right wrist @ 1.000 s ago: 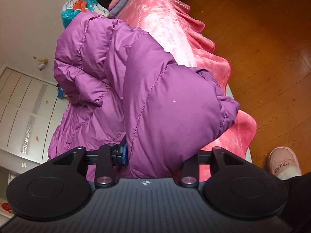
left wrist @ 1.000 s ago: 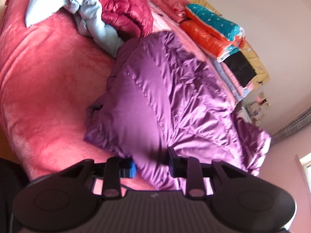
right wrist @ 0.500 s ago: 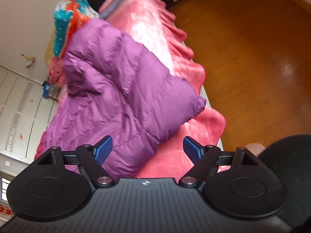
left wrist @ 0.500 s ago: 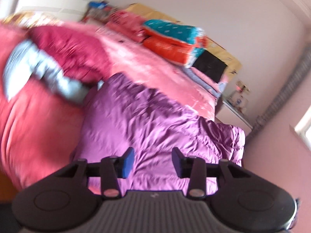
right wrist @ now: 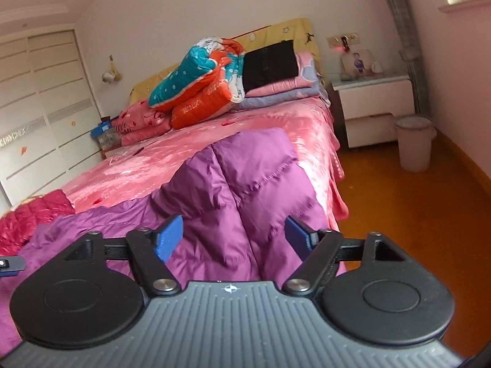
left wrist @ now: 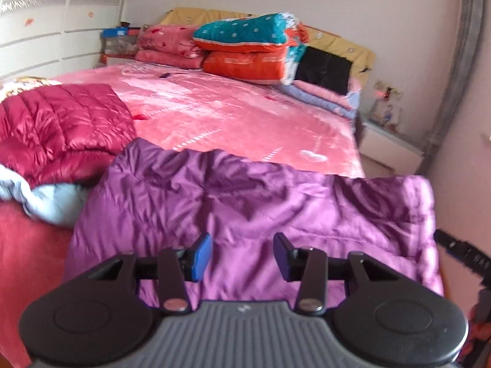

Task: Fold large clothes

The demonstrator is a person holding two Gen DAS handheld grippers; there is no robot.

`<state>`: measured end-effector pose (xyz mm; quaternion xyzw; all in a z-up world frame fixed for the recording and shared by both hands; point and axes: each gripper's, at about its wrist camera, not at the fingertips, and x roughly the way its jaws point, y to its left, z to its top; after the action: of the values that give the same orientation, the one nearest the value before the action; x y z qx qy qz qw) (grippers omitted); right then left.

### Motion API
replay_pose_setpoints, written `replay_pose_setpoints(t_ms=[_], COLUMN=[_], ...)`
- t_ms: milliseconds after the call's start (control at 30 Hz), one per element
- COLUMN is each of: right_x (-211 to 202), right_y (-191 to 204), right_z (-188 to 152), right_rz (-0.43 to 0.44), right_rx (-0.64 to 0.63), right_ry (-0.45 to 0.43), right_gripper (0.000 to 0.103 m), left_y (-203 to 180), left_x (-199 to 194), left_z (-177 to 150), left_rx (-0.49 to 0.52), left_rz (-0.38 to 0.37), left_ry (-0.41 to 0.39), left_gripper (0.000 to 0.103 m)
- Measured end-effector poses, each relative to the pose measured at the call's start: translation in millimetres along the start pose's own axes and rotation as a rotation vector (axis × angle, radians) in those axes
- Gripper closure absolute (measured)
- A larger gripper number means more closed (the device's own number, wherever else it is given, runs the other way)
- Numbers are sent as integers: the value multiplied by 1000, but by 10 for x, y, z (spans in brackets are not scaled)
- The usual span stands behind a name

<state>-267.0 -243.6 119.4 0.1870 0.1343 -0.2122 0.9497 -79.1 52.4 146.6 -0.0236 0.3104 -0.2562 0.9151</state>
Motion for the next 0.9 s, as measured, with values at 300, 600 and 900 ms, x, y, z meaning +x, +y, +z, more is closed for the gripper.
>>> replay_pose_setpoints(t_ms=[300,600,900], right_x=[846,1554,1998], right_y=[94,210,269], right_z=[67,-63,1], right_rz=[-28,-74,-81], right_rx=[-63,-126,-140], right_ry=[18,86,131], right_gripper=[19,12,0], left_y=[128,76,253], left_x=[505,983,1408], left_z=[63,101,278], left_rx=[26,88,37], left_rz=[144,242,256], left_ry=[5,-17,-26], left_gripper=[58,55,49])
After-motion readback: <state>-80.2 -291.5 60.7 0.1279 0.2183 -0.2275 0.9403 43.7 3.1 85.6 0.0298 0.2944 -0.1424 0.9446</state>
